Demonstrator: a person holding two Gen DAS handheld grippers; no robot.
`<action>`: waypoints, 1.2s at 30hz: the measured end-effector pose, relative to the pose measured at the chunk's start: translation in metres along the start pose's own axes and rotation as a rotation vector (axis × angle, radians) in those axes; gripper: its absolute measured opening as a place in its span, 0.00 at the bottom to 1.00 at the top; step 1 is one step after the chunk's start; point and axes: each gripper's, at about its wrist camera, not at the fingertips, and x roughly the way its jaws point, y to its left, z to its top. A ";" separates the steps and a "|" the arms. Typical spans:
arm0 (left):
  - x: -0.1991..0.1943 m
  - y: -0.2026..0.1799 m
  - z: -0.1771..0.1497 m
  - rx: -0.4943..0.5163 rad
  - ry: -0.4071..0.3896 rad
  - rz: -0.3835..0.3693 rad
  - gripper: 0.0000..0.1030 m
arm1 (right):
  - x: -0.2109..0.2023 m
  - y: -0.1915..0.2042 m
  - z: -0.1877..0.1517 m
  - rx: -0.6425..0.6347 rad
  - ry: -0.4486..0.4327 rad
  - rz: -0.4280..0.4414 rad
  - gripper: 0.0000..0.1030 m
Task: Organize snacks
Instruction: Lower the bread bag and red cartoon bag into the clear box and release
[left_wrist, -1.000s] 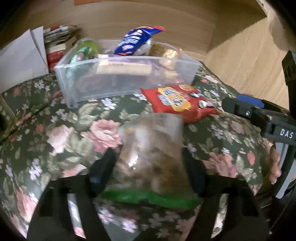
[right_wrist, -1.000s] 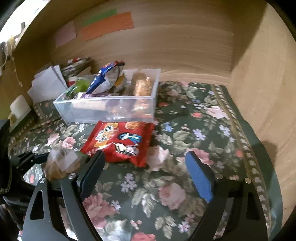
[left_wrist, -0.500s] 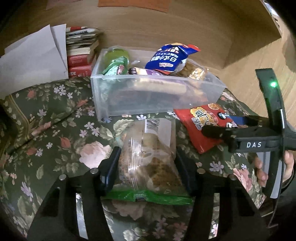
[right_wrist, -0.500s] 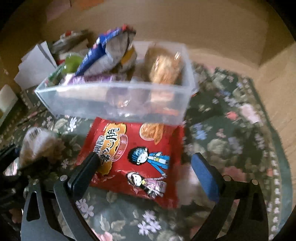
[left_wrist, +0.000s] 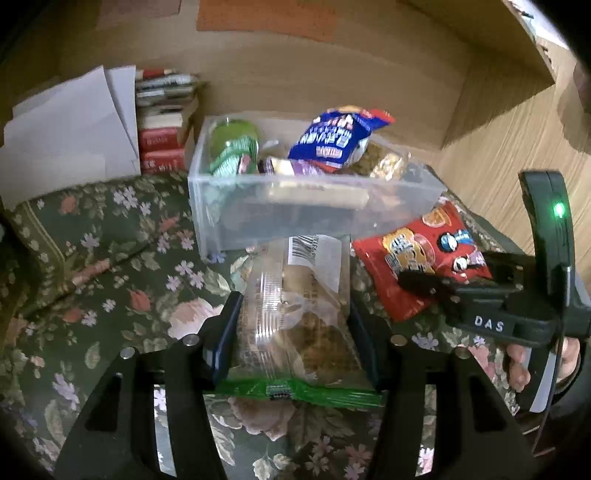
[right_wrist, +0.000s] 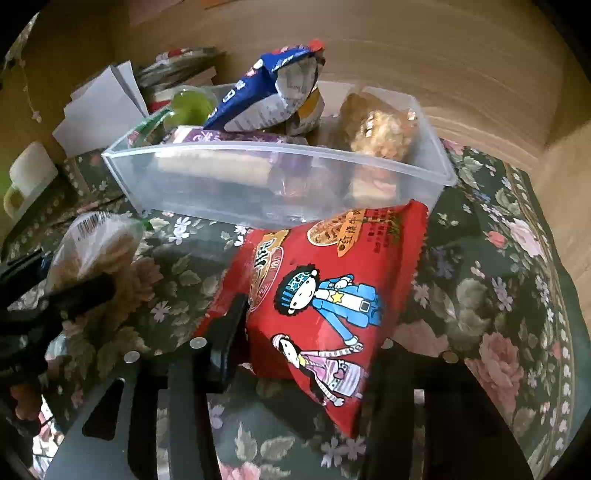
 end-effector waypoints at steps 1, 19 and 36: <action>-0.003 -0.001 0.002 0.001 -0.009 0.003 0.54 | -0.004 -0.002 -0.002 0.000 -0.006 0.002 0.37; -0.031 -0.021 0.051 0.026 -0.146 0.025 0.54 | -0.084 -0.012 0.017 0.002 -0.213 0.001 0.33; 0.004 -0.009 0.108 0.016 -0.156 0.057 0.54 | -0.041 -0.037 0.079 0.046 -0.230 -0.066 0.33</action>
